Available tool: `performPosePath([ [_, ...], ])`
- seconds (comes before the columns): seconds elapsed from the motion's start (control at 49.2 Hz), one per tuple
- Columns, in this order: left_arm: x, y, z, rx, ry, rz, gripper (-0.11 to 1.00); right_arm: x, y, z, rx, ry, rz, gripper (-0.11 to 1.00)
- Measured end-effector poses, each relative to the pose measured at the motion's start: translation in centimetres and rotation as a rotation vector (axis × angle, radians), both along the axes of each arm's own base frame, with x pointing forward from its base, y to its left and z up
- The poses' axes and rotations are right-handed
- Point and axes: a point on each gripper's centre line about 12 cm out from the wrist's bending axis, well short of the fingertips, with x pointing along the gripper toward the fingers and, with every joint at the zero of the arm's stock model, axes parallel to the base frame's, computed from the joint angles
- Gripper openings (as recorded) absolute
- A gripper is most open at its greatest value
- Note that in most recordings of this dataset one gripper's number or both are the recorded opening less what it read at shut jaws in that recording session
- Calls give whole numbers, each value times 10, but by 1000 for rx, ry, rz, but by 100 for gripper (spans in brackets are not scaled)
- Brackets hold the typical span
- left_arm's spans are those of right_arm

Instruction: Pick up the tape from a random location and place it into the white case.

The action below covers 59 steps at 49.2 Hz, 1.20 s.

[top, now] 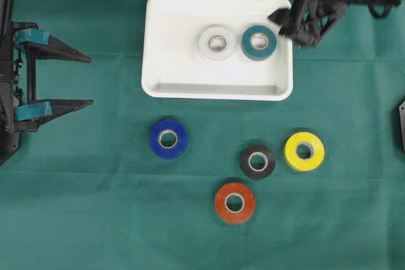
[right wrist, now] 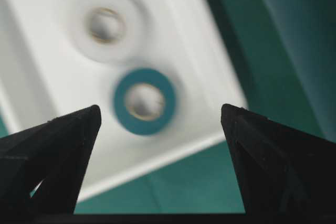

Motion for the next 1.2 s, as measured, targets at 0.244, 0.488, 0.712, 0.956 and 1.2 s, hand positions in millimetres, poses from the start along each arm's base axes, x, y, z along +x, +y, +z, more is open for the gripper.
performPosePath([
  [0.244,0,0,0,-3,3,0,98,24,53,3,3,-75,153,87],
  [0.488,0,0,-1,-5,9,0,98,19,64,0,3,-80,183,87],
  [0.712,-1,0,-1,-5,9,0,98,-19,76,11,-14,-178,216,87],
  [0.956,-3,-1,3,-3,-10,0,98,-71,94,26,-44,-366,282,86],
  [1.2,-4,-1,4,-2,-17,2,98,-113,99,8,-59,-464,302,86],
])
